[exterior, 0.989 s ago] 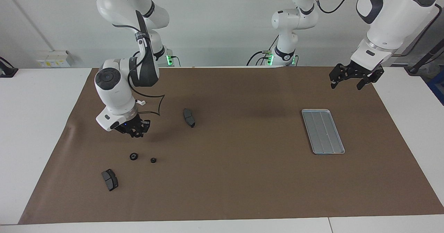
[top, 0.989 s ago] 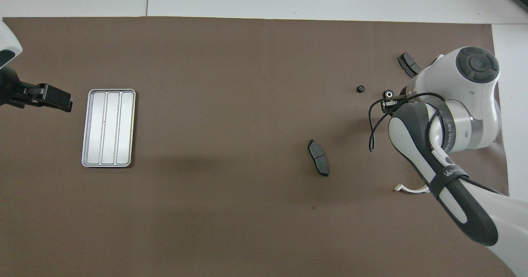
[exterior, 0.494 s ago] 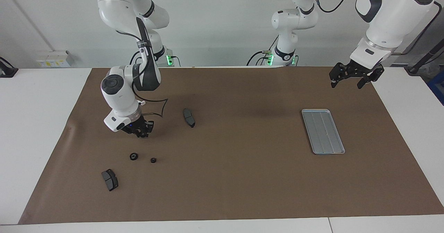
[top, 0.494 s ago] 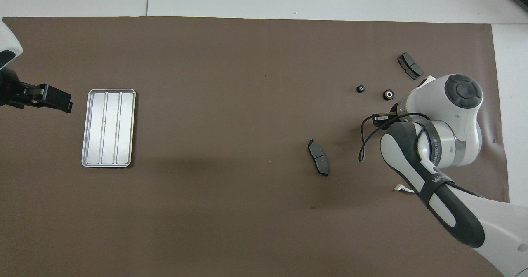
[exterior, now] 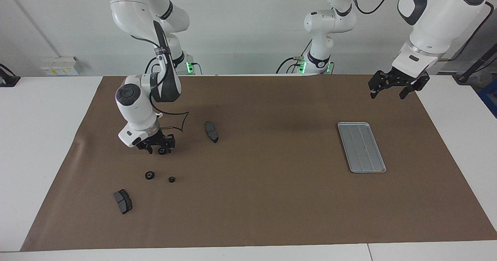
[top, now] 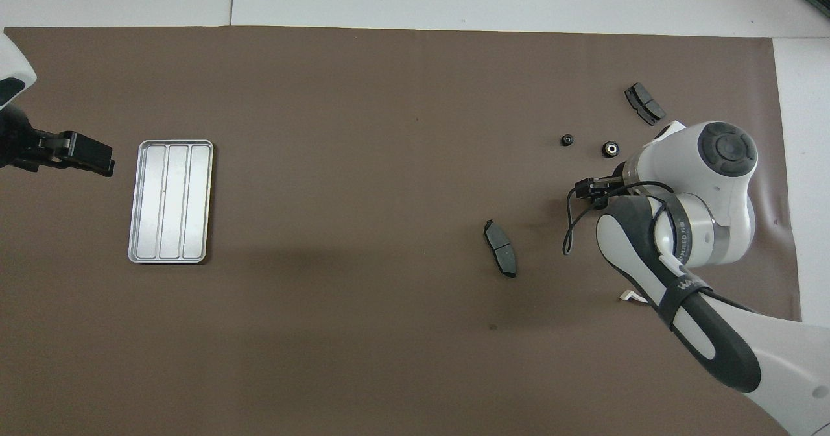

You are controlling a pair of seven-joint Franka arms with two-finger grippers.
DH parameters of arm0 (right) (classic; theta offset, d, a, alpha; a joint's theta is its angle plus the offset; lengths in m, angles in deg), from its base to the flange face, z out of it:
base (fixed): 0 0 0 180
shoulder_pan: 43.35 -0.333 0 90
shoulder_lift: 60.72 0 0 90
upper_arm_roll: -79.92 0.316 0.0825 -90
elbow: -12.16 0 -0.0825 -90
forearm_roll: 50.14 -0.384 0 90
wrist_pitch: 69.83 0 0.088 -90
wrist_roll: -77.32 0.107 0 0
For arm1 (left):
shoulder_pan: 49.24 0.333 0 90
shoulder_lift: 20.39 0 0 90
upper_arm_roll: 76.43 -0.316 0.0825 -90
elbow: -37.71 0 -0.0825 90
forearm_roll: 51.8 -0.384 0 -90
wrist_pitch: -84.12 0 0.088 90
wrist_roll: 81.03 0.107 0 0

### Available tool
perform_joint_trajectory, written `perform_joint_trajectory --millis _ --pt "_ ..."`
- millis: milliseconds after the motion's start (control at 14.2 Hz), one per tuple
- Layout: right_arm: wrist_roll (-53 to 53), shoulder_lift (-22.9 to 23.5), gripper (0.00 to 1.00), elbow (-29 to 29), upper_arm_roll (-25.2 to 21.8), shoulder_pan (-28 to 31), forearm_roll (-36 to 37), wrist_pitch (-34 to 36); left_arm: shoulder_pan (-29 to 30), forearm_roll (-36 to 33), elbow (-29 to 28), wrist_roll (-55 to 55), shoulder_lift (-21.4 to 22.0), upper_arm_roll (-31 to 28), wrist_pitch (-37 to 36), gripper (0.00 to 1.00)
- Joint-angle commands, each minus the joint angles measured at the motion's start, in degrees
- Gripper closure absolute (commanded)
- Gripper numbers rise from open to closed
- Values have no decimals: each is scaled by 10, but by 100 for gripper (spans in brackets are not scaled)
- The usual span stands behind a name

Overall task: Place bearing gear from tray to pile
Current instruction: 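Carry the gear with the right gripper and set it beside the others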

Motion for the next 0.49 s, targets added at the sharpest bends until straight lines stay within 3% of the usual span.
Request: perform_joint_trajectory --millis 0,424 --pt "-5 -23 0 -35 1 3 -14 19 -8 -13 -16 -10 14 -5 4 0" --pt "95 -34 0 -183 -4 7 -4 187 -8 -13 -16 -10 15 -4 5 0"
